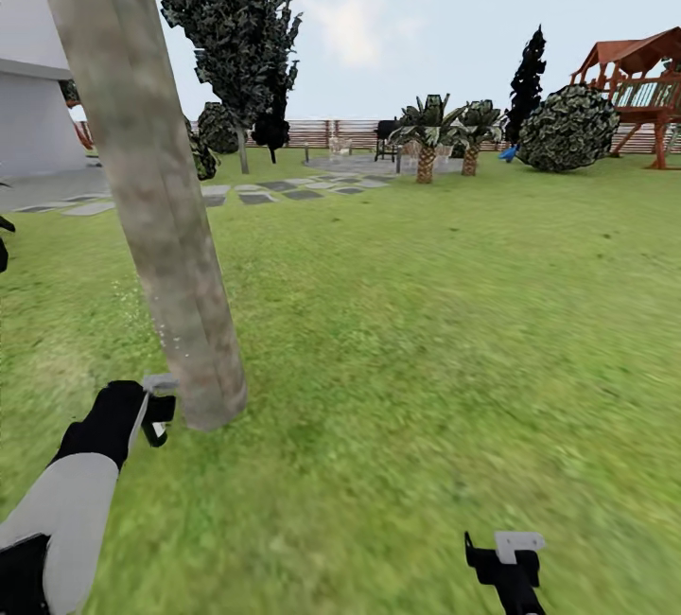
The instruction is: In the garden, pick up the pesticide atomizer on the floor and spray pesticide onto both trees until each tree trunk is fully covered.
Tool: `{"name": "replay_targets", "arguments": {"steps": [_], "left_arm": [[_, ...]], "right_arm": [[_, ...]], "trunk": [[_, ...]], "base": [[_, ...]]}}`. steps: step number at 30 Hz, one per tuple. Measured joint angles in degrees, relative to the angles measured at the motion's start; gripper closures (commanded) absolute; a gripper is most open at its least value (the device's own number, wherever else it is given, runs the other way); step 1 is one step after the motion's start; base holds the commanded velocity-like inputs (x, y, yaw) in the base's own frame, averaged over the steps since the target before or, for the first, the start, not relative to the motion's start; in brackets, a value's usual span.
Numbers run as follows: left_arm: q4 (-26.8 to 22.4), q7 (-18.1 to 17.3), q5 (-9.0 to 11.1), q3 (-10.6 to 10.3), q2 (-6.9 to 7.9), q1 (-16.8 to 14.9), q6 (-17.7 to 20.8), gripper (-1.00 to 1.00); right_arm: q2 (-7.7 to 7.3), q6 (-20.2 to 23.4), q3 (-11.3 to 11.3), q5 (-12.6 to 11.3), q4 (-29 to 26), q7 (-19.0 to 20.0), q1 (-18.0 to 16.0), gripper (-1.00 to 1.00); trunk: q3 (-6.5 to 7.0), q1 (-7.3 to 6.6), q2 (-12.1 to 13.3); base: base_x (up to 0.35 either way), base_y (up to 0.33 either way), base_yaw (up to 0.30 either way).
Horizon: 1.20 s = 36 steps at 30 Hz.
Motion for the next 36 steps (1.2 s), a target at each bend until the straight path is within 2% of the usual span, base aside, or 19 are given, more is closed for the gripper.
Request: {"name": "replay_targets", "arguments": {"steps": [2,3,4,6,8,10,12,13,14,16,19,21,22,24,25,26,29,36], "left_arm": [[0.3,-0.2,-0.2,-1.7,0.27,-2.5,0.4,1.0],[0.5,-0.4,-0.2,-4.3,0.48,-4.0,2.2,1.0],[0.2,-0.7,-0.1,-9.4,0.67,-5.8,7.2,1.0],[0.1,-1.6,-0.6,-11.5,1.39,-7.1,9.5,1.0],[0.3,-3.2,-0.6,-11.9,3.15,-7.4,9.9,1.0],[0.6,-8.4,-1.1,-12.1,7.49,-7.6,9.8,1.0],[0.4,-10.8,-0.6,-12.3,8.9,-7.6,9.9,1.0],[0.3,-11.3,-0.4,-12.4,9.0,-7.6,9.9,1.0],[0.1,-11.9,0.1,-12.9,8.5,-7.6,10.3,1.0],[-0.1,-12.1,0.3,-14.0,6.51,-7.8,10.5,1.0],[-0.1,-12.1,-0.3,-14.5,4.89,-9.4,10.5,1.0],[0.1,-11.9,-0.8,-14.5,5.31,-9.6,10.4,1.0],[0.1,-11.7,-1.3,-14.6,6.08,-9.7,10.3,1.0],[0.2,-11.6,-2.6,-14.6,9.92,-9.3,10.1,1.0],[0.2,-11.7,-2.0,-14.6,10.73,-9.2,10.3,1.0],[0.1,-11.7,-1.7,-14.6,11.04,-9.0,10.3,1.0],[-0.1,-11.7,-2.6,-14.7,11.3,-8.8,10.4,1.0],[-0.2,-11.6,-2.5,-14.5,10.66,-9.1,10.4,1.0]], "right_arm": [[-0.11,0.0,0.0,0.0,0.0,0.0,0.0,-1.0],[-0.14,0.0,0.0,0.0,0.0,0.0,0.0,-1.0],[-0.16,0.0,0.0,0.0,0.0,0.0,0.0,-1.0],[-0.22,0.0,0.0,0.0,0.0,0.0,0.0,-1.0],[-0.24,0.0,0.0,0.0,0.0,0.0,0.0,-1.0],[-0.25,0.0,0.0,0.0,0.0,0.0,0.0,-1.0],[-0.26,0.0,0.0,0.0,0.0,0.0,0.0,-1.0],[-0.26,0.0,0.0,0.0,0.0,0.0,0.0,-1.0],[-0.26,0.0,0.0,0.0,0.0,0.0,0.0,-1.0],[-0.26,0.0,0.0,0.0,0.0,0.0,0.0,-1.0],[-0.26,0.0,0.0,0.0,0.0,0.0,0.0,-1.0],[-0.27,0.0,0.0,0.0,0.0,0.0,0.0,-1.0],[-0.26,0.0,0.0,0.0,0.0,0.0,0.0,-1.0],[-0.26,0.0,0.0,0.0,-0.1,0.0,0.0,-1.0],[-0.26,0.0,0.0,0.0,-0.1,0.0,0.0,-1.0],[-0.22,0.0,0.0,0.0,-0.1,0.0,0.0,-1.0],[-0.17,0.0,0.0,0.0,-0.1,0.0,0.0,-1.0],[-0.25,0.0,0.0,0.0,-0.1,0.0,0.0,-1.0]], "trunk": [[0.0,0.0,0.0],[0.0,0.0,0.0],[0.0,0.0,0.0],[-0.01,0.0,0.0],[-0.01,0.0,0.0],[-0.01,0.0,0.0],[-0.01,0.0,0.0],[-0.01,0.01,0.0],[-0.01,0.01,0.0],[-0.01,0.01,0.0],[-0.01,0.0,0.0],[-0.01,0.0,0.0],[-0.01,0.0,0.0],[-0.01,0.0,0.0],[-0.01,0.0,0.0],[-0.01,0.01,0.0],[-0.01,0.0,0.0],[-0.01,-0.03,0.0]], "base": [[0.0,0.0,0.007],[0.0,0.0,0.001],[0.0,0.0,0.0],[0.0,0.0,0.0],[0.0,0.0,0.0],[0.0,0.0,0.0],[0.0,0.0,0.0],[0.0,0.0,0.0],[0.0,0.0,0.0],[0.0,0.0,0.0],[0.0,0.0,0.0],[0.0,0.0,0.0],[0.0,0.0,0.0],[0.0,0.0,0.011],[0.0,0.0,0.079],[0.0,0.0,0.173],[0.069,0.0,0.236],[0.317,0.023,0.037]]}}
